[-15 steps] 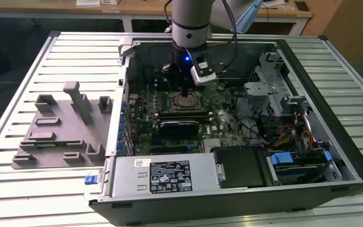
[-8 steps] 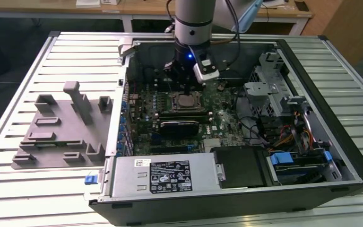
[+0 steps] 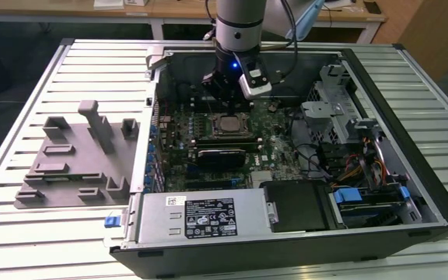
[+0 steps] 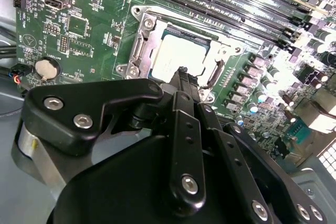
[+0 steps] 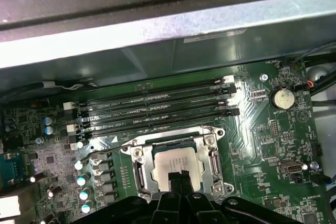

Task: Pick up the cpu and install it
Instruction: 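Install the first cpu locking lever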

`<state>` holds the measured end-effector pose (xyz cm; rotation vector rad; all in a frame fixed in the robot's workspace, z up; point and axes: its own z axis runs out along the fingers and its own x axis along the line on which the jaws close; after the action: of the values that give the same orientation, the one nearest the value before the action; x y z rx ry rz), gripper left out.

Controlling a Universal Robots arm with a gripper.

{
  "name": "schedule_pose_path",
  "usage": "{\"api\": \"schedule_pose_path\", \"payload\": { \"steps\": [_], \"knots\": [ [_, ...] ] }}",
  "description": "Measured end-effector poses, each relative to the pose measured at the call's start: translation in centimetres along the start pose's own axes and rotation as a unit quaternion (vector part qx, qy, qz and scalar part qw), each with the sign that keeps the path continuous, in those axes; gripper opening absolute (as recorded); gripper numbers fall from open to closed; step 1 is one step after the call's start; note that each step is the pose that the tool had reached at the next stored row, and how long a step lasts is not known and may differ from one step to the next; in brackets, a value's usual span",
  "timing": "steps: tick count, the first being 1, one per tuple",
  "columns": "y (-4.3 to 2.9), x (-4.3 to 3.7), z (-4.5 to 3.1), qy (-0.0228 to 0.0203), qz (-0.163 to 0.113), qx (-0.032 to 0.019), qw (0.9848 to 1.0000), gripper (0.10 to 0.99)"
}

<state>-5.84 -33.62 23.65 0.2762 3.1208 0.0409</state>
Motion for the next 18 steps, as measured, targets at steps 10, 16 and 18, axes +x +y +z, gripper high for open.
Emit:
{"api": "schedule_pose_path", "payload": {
  "steps": [10,16,18],
  "knots": [
    [0.00,0.00,-0.03,0.0000,0.000,0.0000,1.0000,0.106],
    [-0.14,0.77,-0.05,0.0000,0.000,0.0000,1.0000,0.106],
    [-0.22,1.23,-0.05,0.0000,0.000,0.0000,1.0000,0.106]
  ]
}}
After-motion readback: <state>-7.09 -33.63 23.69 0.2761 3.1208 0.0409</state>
